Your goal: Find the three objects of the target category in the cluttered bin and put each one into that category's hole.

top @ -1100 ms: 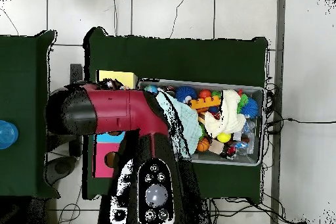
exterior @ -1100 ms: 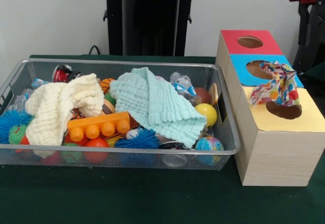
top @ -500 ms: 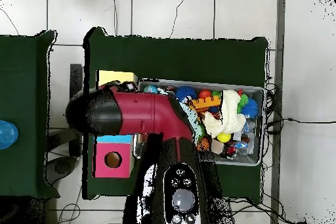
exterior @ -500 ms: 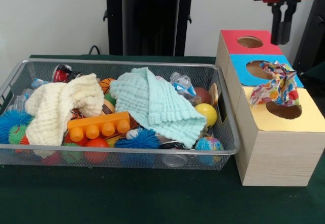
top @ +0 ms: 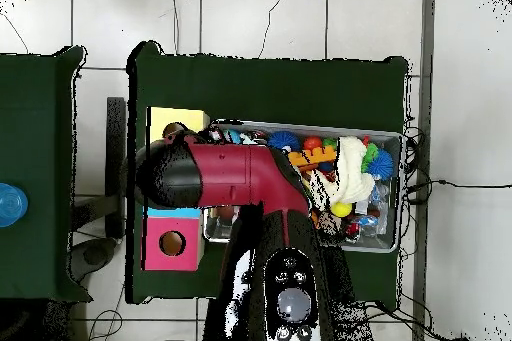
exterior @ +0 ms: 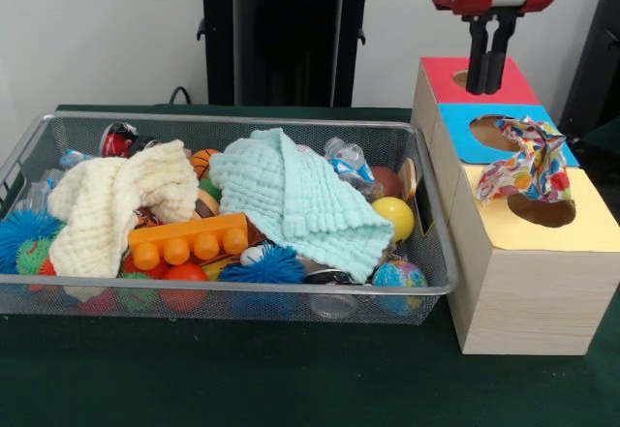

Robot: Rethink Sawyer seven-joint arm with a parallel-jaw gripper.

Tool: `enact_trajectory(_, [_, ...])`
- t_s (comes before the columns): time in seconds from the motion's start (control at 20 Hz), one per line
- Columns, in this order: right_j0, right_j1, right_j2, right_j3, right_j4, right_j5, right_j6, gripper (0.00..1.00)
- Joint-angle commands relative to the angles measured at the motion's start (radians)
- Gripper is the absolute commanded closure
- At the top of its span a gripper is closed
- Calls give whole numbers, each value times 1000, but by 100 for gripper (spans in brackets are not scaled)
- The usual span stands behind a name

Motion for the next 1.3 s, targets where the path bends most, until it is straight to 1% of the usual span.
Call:
enact_trajectory(0.05, [-28, 48, 99, 122, -47, 16, 13, 100])
enact_trajectory(0.25, [-44, 46, 131, 137, -28, -34, 28, 100])
enact_trajectory(0.55, [-60, 63, 163, 149, -29, -94, 48, 100])
enact_trajectory(0.75, [-78, 69, 188, 164, -32, -115, 46, 100])
enact_trajectory(1.0, [-92, 94, 206, 163, -45, -153, 55, 100])
enact_trajectory(1.2, [-91, 102, 202, 161, -60, -166, 60, 100])
enact_trajectory(1.3, [-96, 113, 206, 161, -66, -190, 63, 100])
